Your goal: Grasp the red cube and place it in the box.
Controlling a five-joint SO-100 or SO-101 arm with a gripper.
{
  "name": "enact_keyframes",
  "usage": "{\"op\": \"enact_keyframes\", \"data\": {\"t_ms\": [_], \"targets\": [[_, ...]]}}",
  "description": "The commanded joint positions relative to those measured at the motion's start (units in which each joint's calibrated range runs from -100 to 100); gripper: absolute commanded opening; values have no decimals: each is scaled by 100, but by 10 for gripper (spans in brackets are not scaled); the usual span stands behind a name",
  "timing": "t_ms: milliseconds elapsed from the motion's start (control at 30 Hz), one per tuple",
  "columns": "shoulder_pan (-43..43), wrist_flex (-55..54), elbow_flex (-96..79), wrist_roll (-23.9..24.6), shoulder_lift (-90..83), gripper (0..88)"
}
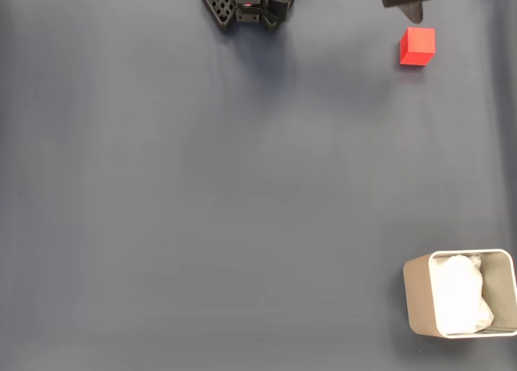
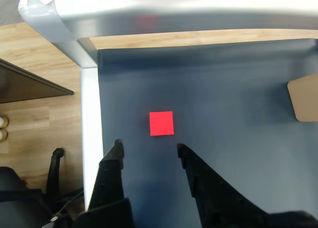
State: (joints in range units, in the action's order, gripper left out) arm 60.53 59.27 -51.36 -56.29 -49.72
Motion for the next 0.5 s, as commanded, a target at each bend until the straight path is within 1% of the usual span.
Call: {"op": "enact_keyframes", "data": {"t_ms": [0, 133, 467], "targets": [[-166, -402, -129, -181, -167, 306], [-244, -615, -311, -259, -89, 317], [-279, -1205, -558, -259, 292, 335]]}}
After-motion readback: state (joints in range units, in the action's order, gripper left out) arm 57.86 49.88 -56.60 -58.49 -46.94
